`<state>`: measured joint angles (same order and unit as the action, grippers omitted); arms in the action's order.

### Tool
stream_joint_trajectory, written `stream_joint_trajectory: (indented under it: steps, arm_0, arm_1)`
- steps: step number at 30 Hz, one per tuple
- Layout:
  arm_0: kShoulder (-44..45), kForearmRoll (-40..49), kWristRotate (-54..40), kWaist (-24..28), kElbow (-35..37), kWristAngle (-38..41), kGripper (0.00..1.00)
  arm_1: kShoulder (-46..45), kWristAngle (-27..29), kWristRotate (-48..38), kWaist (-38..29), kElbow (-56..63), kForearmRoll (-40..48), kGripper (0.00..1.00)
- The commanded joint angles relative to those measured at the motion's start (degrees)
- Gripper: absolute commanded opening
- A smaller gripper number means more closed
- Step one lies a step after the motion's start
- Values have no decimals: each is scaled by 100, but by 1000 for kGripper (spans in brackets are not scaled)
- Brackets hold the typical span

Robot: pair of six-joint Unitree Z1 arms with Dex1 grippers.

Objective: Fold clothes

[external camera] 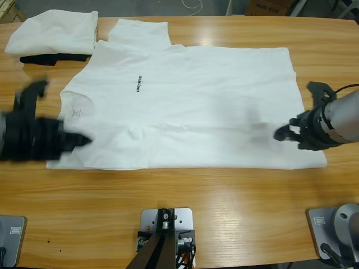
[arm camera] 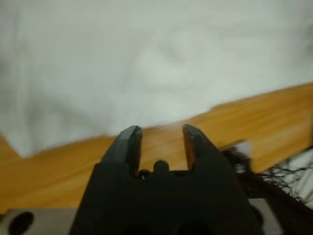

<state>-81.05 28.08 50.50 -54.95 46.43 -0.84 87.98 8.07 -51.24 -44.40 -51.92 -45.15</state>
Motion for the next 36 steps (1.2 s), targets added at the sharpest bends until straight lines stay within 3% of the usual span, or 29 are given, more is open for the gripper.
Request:
stream_joint_trajectory:
  steps: [1,6,11,21,28,36]
  arm_0:
    - [-970,-3,661,-122,-312,-220,996]
    - [-1916,-495,601,-62,43,-487,997]
    - [-2148,-804,485,198,31,-496,996]
    - [-2533,-817,568,156,-335,-452,999]
    - [-2020,-769,849,-320,-813,-422,996]
    - [-1531,-491,1582,-1080,-1191,-352,996]
  arm_1:
    - [432,-278,554,-93,401,720,1000]
    - [764,-280,454,-92,613,1073,998]
    - [891,-232,445,-65,789,1447,996]
    - [1288,-455,62,-51,1339,1978,996]
    - [975,-766,-379,-102,1573,1936,991]
    - [566,-1127,-1139,-981,1598,1296,991]
